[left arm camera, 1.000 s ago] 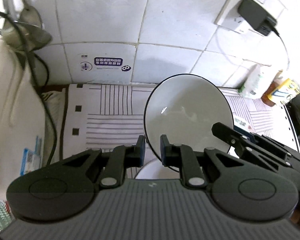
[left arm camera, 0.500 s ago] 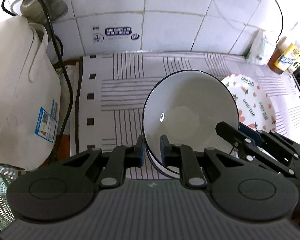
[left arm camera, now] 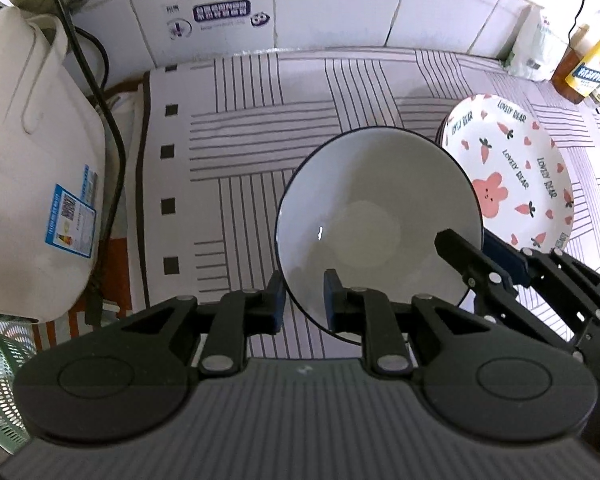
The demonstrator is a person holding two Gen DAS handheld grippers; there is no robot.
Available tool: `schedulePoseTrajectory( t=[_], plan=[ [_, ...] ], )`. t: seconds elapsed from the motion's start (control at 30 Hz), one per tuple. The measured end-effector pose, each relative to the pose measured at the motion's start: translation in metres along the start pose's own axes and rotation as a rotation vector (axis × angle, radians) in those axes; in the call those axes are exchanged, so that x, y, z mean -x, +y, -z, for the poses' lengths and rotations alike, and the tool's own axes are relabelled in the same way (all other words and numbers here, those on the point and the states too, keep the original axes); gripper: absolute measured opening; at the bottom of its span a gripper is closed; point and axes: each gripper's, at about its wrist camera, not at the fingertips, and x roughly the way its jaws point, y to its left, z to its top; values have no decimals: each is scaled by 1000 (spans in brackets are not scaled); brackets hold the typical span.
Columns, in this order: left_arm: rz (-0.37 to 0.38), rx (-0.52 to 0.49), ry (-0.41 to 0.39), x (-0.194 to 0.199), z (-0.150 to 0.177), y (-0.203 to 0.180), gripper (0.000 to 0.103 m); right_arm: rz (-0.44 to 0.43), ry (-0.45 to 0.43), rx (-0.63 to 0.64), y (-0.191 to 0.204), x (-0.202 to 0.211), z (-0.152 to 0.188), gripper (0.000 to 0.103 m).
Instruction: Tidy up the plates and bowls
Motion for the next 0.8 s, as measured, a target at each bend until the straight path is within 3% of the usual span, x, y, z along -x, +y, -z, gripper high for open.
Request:
schedulePoseTrajectory(
  t=[0.33, 0.43, 0.5, 0.67, 0.73, 0.8],
  plan=[
    [-24, -1, 28, -13, 1, -6, 18, 77, 31, 178, 14, -12, 3, 19],
    [-28, -1, 23, -13, -1, -7, 22, 97, 39, 227, 17, -16, 3, 19],
    [-10, 4, 24, -13, -2, -7, 30, 94, 42, 223, 17, -17, 2, 22],
    [63, 61, 1, -5, 3, 5, 34, 76, 54, 221, 16, -14, 1, 25],
    [107, 95, -23, 3, 7, 11, 37, 41, 37, 169, 10, -5, -2, 31],
    [143, 119, -60, 12, 10, 18, 41, 16, 11, 143, 8, 8, -3, 44]
  ],
)
